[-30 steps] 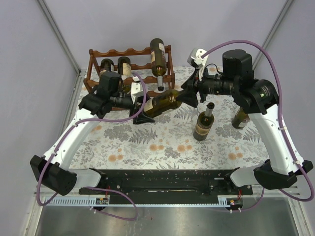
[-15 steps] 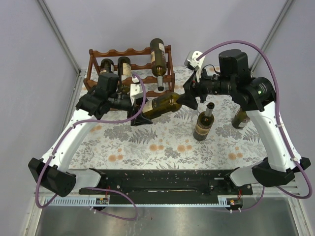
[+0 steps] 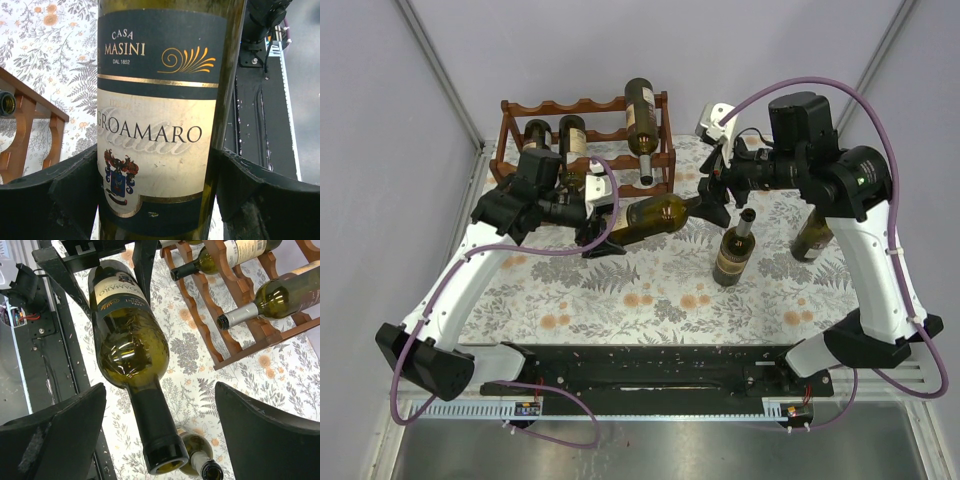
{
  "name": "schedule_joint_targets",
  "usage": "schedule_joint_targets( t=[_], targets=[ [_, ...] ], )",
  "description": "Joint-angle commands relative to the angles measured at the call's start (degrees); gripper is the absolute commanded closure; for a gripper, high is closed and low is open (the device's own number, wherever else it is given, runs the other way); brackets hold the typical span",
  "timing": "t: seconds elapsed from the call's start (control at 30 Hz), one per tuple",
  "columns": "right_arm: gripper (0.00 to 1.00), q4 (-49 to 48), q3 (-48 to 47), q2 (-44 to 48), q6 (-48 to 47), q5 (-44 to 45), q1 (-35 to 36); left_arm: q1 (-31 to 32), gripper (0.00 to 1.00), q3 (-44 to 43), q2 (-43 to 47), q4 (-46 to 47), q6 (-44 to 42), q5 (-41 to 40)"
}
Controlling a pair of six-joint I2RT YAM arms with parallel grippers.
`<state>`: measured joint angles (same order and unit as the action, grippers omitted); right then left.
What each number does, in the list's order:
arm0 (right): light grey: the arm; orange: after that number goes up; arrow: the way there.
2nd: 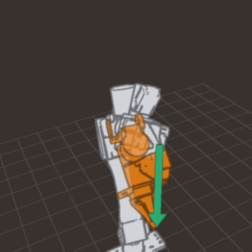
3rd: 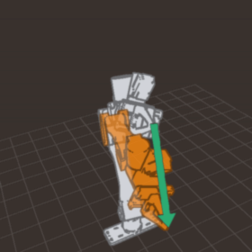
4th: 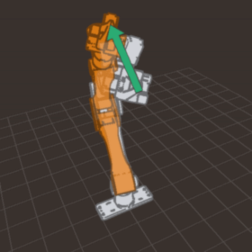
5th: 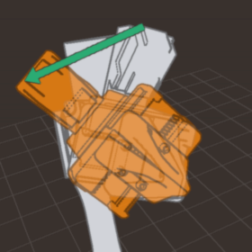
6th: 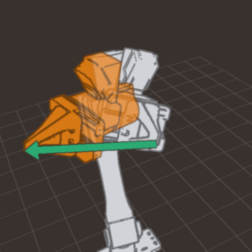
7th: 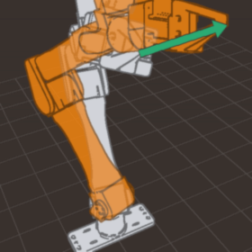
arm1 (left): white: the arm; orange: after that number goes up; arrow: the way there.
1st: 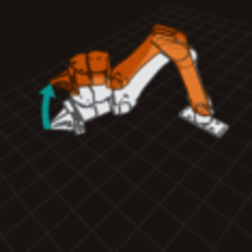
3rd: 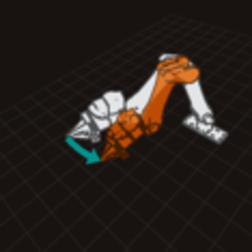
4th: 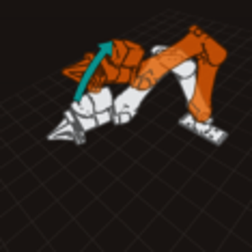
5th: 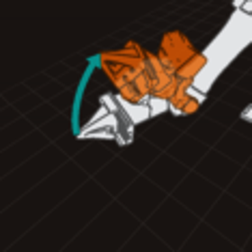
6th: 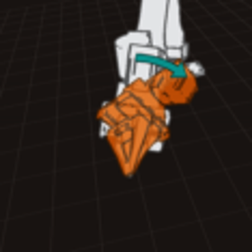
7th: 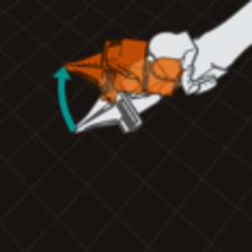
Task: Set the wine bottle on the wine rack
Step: Adjust the wine bottle.
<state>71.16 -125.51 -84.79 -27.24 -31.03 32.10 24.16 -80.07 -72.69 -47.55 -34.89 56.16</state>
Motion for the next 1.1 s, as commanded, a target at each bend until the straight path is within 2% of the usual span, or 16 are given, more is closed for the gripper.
schedule_joint_targets(
  t=[0.0,0.2,0.6,0.9,1.07],
  targets=[
    [0.01,5.4,-5.3,-1.8,-3.3,-0.4,0.0,-0.2,1.0,-5.0,3.0,1.6,-4.1,0.5],
    [0.0,12.1,-9.0,-4.7,-7.2,-1.3,0.2,-0.2,1.0,-7.7,2.6,-3.9,-9.2,-2.7],
    [0.01,17.8,-6.1,-7.4,-12.0,2.0,4.8,-0.1,1.0,-13.4,2.5,-15.7,-19.3,-13.1],
    [0.02,19.2,-3.1,-6.4,-11.6,3.2,6.0,-0.1,1.0,-11.5,3.5,-16.0,-21.1,-16.6],
    [0.03,15.8,5.1,-3.2,-10.8,5.3,6.8,-0.1,1.0,-10.7,4.3,-15.9,-22.0,-17.8]
  ],
)
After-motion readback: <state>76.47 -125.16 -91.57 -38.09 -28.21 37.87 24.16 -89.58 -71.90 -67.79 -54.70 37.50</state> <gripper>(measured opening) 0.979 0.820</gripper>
